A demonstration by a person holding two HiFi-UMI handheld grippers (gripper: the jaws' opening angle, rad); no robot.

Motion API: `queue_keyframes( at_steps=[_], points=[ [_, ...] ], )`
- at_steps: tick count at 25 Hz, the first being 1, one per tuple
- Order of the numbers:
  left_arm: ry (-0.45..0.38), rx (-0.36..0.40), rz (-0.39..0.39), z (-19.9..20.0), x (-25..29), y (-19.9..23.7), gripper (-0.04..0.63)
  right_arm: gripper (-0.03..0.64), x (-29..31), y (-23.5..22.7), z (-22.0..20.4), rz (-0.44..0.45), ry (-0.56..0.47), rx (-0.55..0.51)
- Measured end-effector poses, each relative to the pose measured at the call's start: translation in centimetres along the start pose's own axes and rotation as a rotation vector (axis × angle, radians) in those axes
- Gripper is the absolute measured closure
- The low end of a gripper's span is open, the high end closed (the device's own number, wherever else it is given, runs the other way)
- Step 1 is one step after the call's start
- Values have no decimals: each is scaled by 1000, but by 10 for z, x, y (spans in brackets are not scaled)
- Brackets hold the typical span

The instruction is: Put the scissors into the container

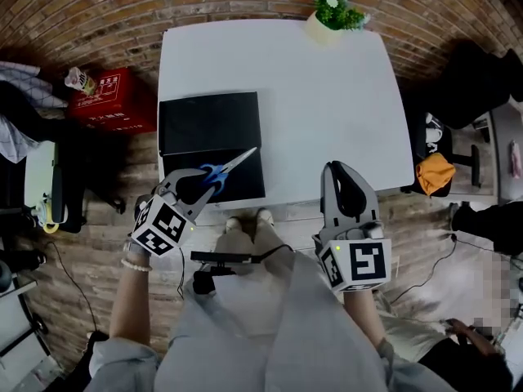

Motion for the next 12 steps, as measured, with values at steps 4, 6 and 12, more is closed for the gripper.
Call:
queue_keyframes(
  at_steps=[4,6,12],
  points=[
    [98,21,-55,-16,14,-1,499,558,-1,-2,-1,-12,0,4],
    [169,35,-86,-22,22,-1,499,558,-2,-2,0,-14,-5,9],
    [261,61,-136,-24,44,2,499,558,-5,-4,-1,-24,-3,12]
  ],
)
Point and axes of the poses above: the fingertips, and each gripper's own axes: x forward along the fingers, y to its left, z out of its top, the point moved 9 cm from there along -x, backward along the fingers, and after that the axes turned 15 degrees about x, right-handed, at the moved point
